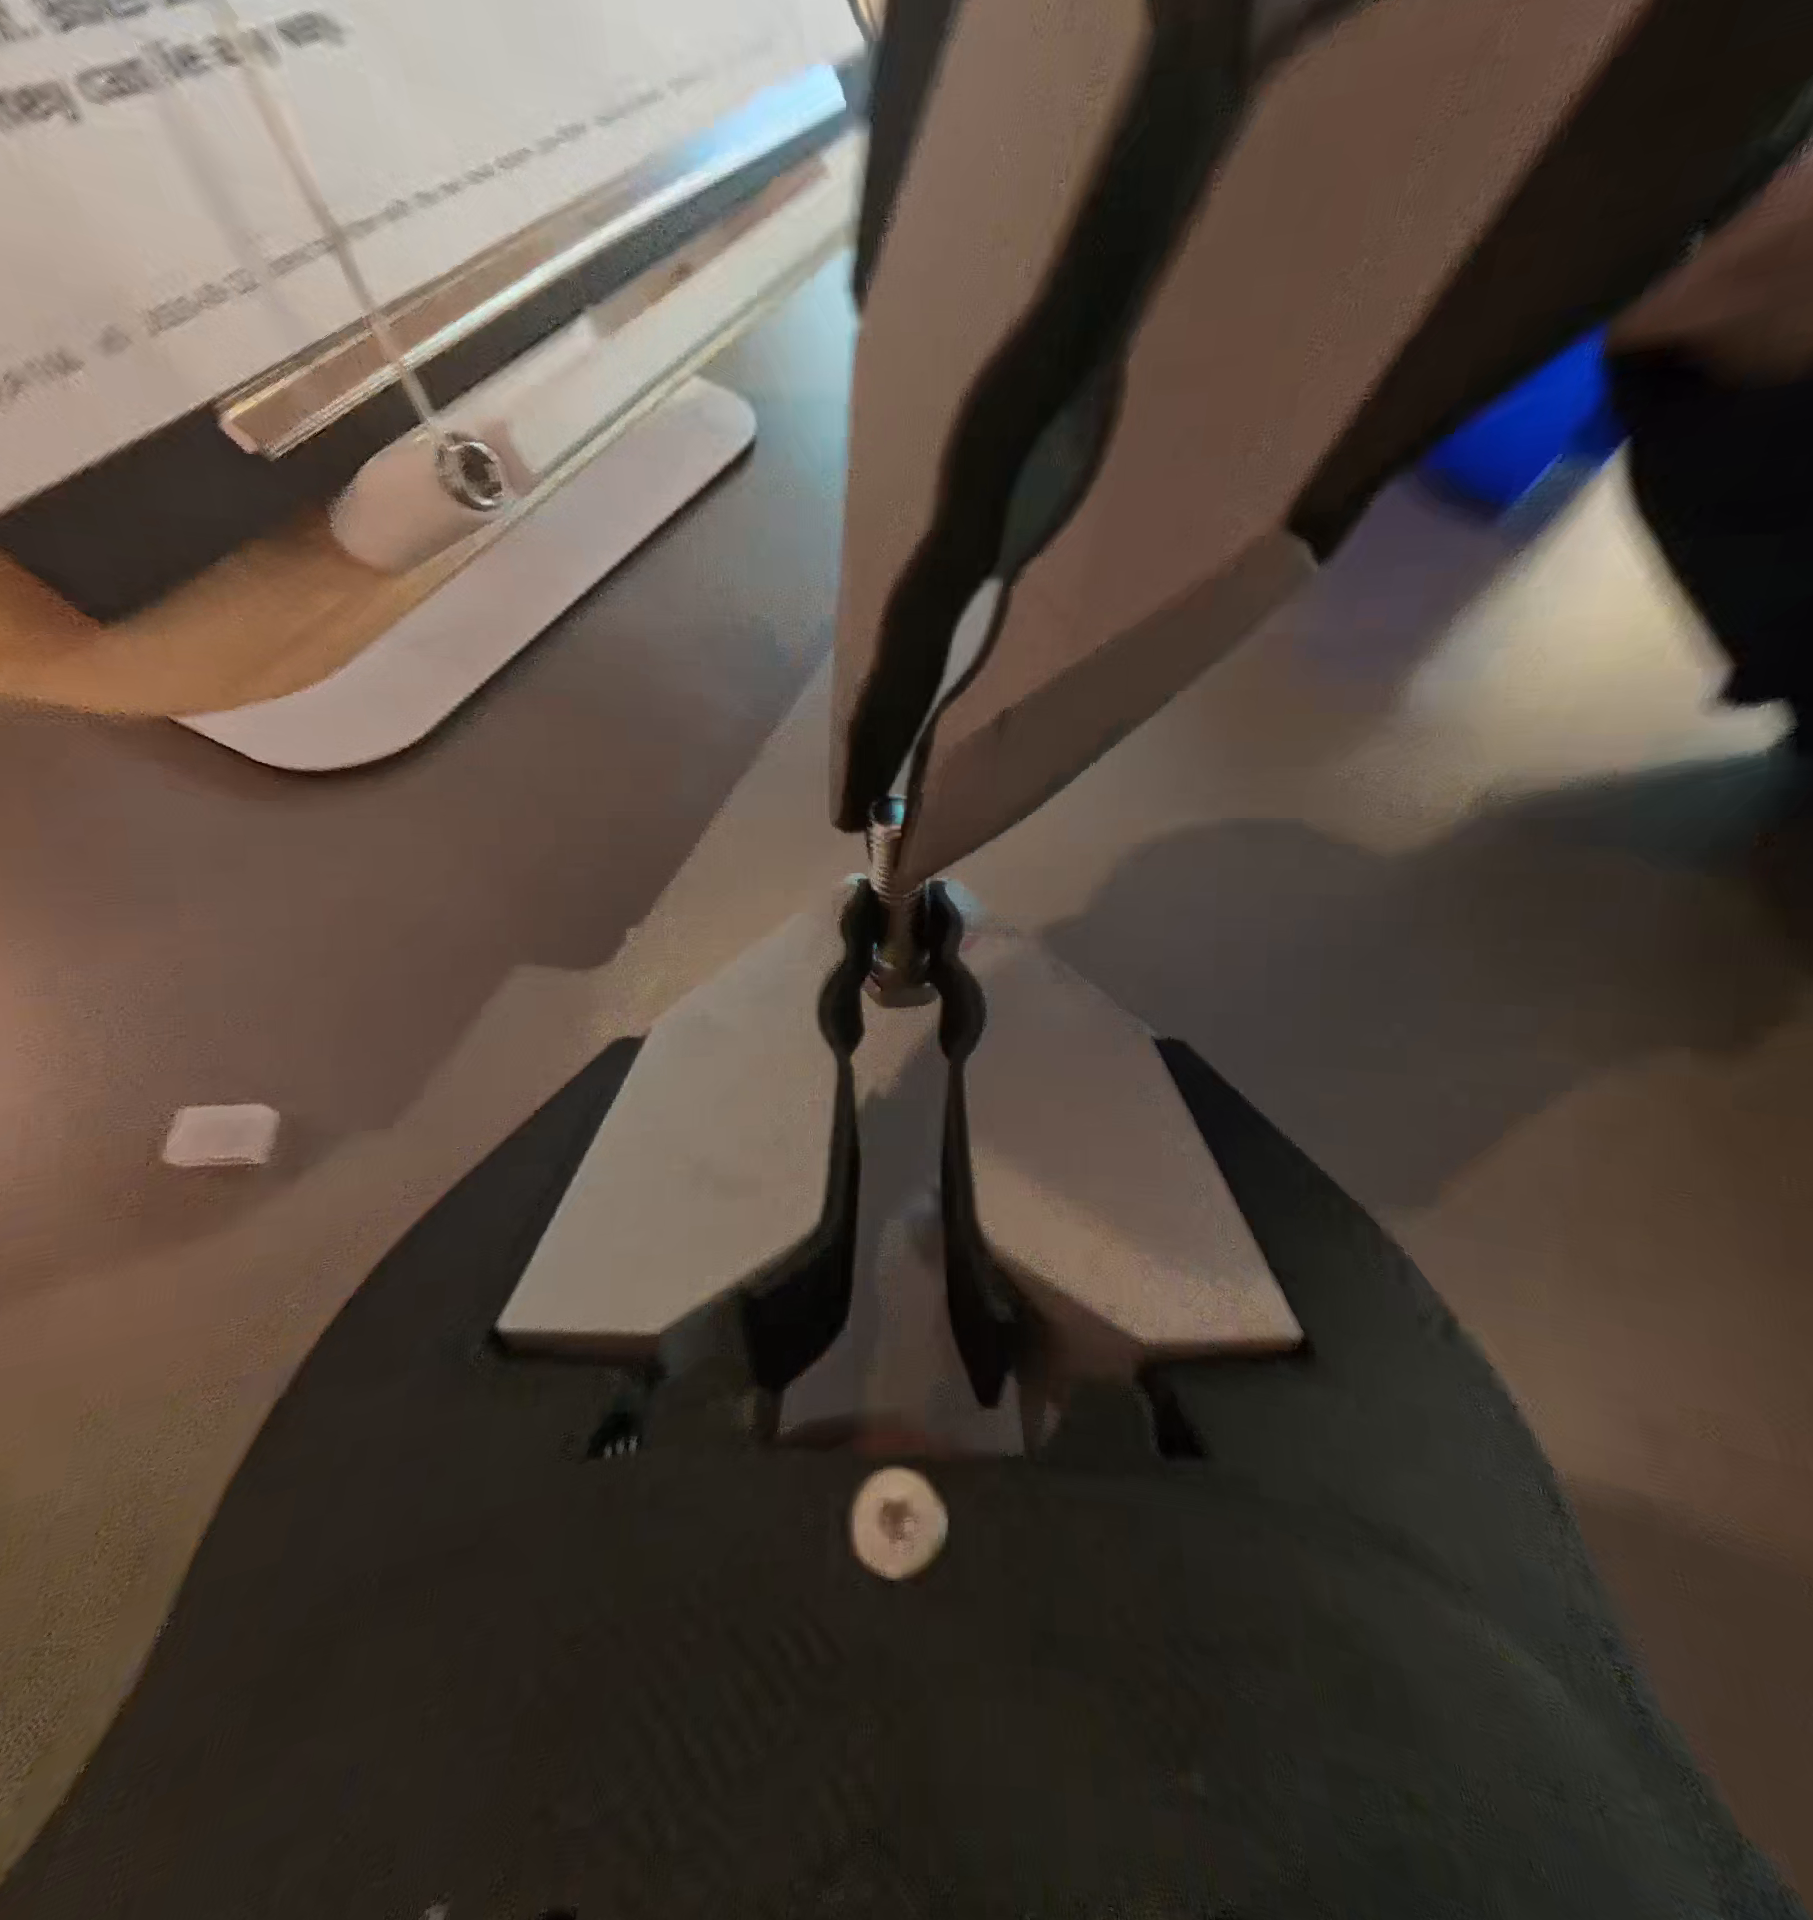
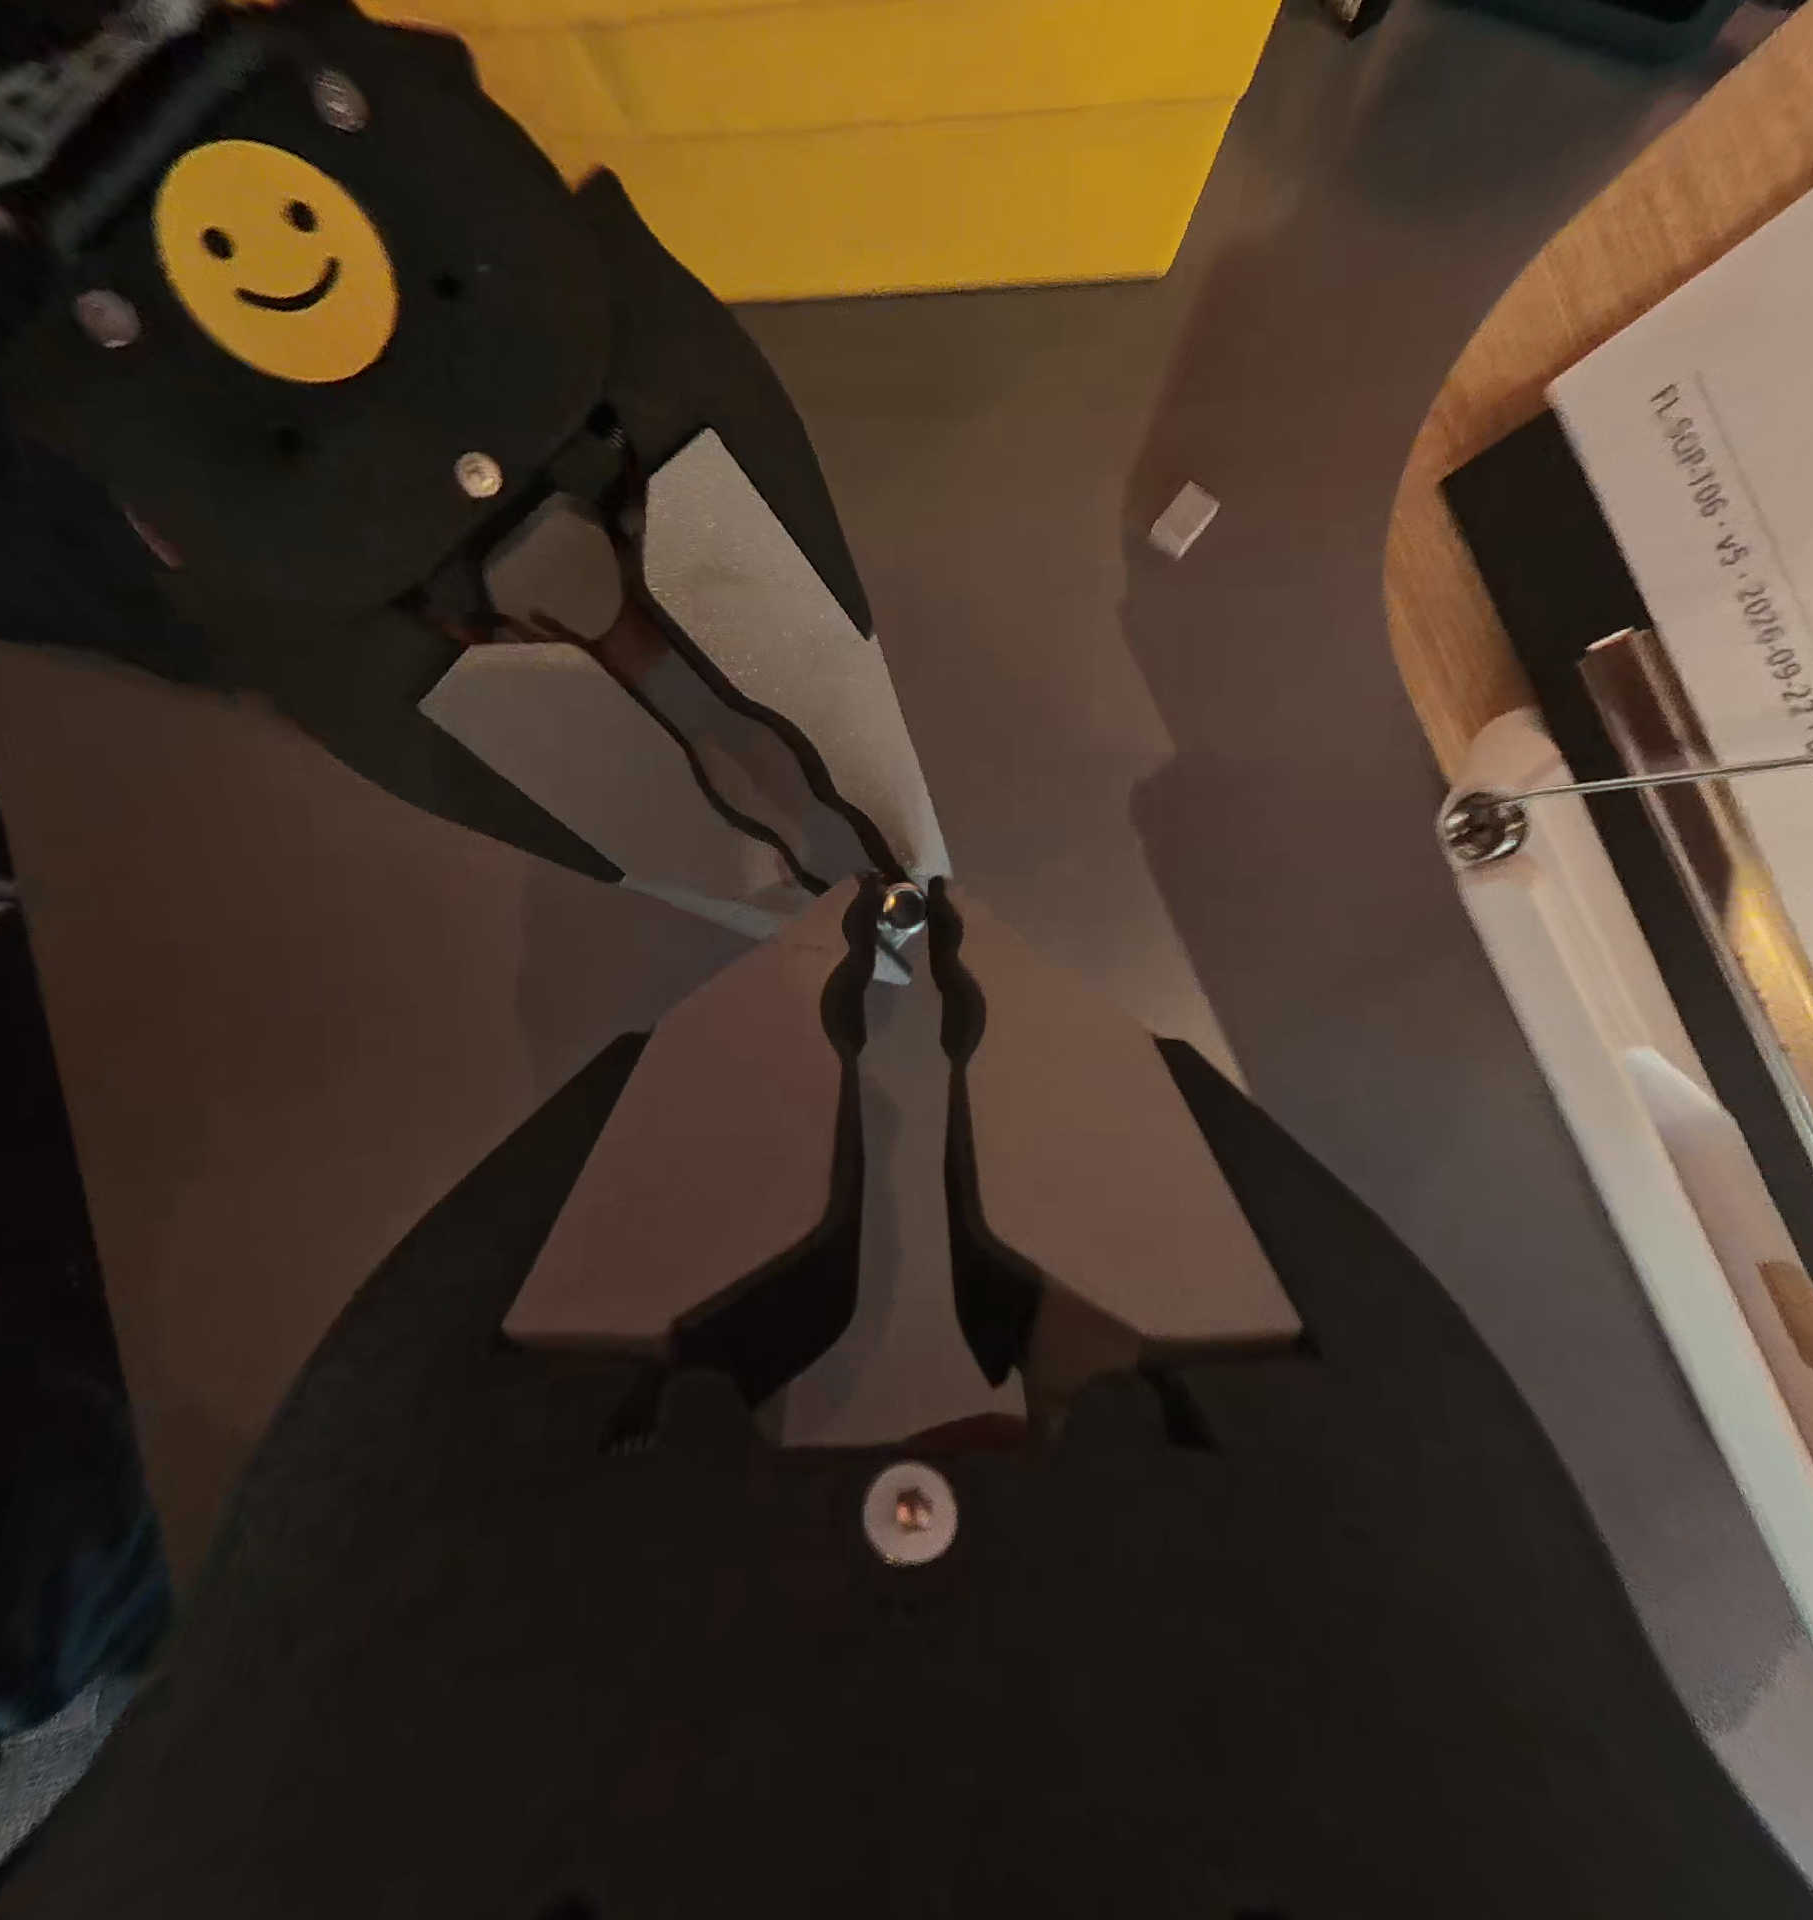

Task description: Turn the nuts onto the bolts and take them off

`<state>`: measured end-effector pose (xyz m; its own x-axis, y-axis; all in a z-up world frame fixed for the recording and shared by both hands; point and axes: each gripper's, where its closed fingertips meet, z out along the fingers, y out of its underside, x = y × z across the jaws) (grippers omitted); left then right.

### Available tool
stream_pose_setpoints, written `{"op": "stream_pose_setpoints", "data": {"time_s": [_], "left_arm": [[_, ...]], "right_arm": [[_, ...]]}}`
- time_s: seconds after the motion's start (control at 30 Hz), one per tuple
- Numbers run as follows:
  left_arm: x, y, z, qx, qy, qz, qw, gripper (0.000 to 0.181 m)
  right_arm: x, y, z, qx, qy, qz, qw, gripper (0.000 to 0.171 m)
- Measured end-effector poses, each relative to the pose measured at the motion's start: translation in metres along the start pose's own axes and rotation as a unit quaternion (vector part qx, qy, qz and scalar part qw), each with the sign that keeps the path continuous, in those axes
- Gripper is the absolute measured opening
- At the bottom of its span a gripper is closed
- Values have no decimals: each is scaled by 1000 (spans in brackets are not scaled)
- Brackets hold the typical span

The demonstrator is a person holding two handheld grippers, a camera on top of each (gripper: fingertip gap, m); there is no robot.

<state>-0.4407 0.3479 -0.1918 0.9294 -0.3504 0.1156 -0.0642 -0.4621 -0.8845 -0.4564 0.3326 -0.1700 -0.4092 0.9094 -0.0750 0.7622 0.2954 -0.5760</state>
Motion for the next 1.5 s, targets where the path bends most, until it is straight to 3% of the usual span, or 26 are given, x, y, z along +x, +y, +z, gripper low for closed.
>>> {"op": "stream_pose_setpoints", "data": {"time_s": [0.1,0.2,0.47,0.6,0.67,0.73,0.87,1.5], "left_arm": [[0,-14,-11,50,69,-97,992,7],[-3,-21,-17,73,79,-118,987,7],[9,-26,-18,83,96,-106,986,7],[9,-30,-21,95,111,-127,981,7],[7,-30,-21,95,107,-124,982,7],[5,-29,-21,94,105,-127,982,7],[7,-29,-20,97,122,-141,978,7],[6,-24,-21,78,133,-120,981,7]], "right_arm": [[5,-14,-9,54,-8,31,998,10],[2,-19,-15,83,-40,51,994,30],[-6,-24,-19,126,-101,73,984,7],[-7,-27,-20,141,-122,87,979,9],[-5,-27,-19,140,-124,97,978,25],[-8,-27,-17,141,-130,90,977,10],[-6,-26,-16,139,-123,84,979,6],[-3,-21,-17,117,-104,82,984,6]]}}
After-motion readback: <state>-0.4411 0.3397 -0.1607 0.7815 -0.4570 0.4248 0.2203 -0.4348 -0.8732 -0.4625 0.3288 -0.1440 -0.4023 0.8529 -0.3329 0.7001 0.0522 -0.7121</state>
